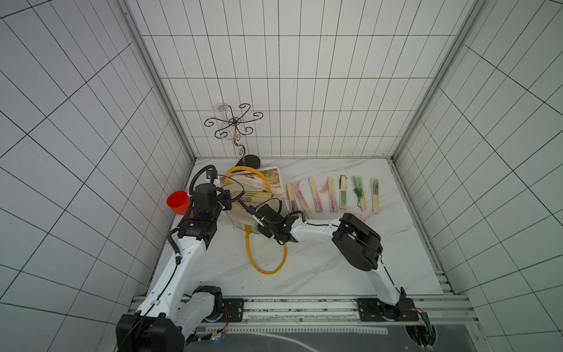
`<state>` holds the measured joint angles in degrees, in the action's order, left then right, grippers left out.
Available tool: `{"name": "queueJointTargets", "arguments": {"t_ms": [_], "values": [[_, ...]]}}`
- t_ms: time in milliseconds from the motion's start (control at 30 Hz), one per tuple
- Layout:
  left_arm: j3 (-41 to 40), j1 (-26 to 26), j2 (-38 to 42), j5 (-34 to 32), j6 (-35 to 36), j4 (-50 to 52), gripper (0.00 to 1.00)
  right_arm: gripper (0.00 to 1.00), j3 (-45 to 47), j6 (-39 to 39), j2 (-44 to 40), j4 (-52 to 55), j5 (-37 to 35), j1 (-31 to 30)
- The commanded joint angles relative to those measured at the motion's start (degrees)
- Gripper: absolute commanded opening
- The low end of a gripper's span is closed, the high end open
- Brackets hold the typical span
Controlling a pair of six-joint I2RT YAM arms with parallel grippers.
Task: Take out the folding fans from the tote bags
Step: Pick up the folding fan from the canvas bag.
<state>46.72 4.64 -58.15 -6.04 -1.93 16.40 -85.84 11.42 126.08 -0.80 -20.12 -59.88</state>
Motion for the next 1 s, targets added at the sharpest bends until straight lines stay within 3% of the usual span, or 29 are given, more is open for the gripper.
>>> {"name": "queueJointTargets", "arguments": {"t_ms": [0, 400, 600, 967], "values": [[1.79, -0.25, 0.85, 2.08, -0.39, -3.31, 0.0, 0.46, -6.38, 3.61, 2.37, -1.96, -1.13, 0.46], [2.23, -0.27, -0.2, 6.63, -0.97, -3.04, 0.0, 0.46, -10.69, 12.5, 9.28, -10.06, -10.81, 0.72], [2.43, -0.25, -0.47, 7.63, -1.05, -2.78, 0.0, 0.39, -13.55, 16.0, 11.99, -13.98, -14.54, 1.91], [2.68, -0.26, -1.18, 7.93, -0.97, -2.6, 0.0, 0.37, -12.09, 19.65, 10.5, -13.76, -6.04, 2.45]]}}
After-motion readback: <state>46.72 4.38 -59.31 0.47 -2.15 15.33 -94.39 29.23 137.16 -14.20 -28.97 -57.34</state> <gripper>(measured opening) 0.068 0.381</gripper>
